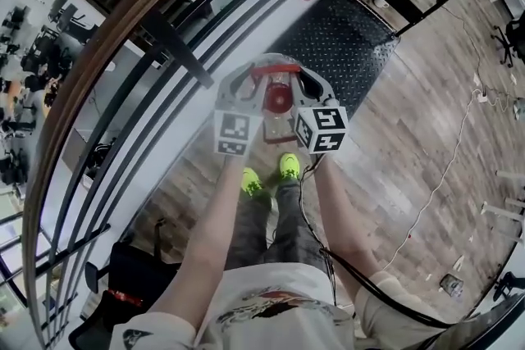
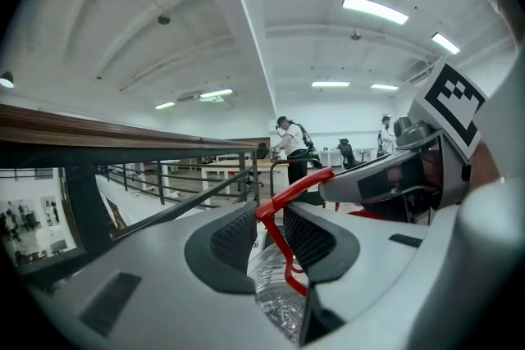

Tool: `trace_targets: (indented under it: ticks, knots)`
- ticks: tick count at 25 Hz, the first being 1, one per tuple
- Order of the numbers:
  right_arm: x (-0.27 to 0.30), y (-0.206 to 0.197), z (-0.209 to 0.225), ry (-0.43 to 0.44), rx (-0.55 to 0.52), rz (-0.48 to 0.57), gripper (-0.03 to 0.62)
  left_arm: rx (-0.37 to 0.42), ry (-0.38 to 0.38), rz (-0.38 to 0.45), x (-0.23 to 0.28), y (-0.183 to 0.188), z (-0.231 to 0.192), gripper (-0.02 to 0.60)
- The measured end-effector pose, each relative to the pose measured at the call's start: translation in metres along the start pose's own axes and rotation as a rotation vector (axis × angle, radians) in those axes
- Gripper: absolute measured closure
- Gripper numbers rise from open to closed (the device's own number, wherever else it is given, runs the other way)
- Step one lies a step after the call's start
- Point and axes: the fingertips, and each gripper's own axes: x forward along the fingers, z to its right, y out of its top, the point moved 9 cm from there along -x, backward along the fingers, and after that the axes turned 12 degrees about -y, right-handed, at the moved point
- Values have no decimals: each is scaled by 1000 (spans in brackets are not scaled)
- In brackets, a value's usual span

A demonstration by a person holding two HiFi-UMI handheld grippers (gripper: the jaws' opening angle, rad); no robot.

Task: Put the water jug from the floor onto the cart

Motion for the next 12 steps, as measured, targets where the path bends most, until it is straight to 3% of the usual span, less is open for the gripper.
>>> trace_targets:
  ticks: [12]
  knots:
    - [0, 3, 65, -90, 86, 26, 557, 57, -107, -17, 66, 22, 20, 476]
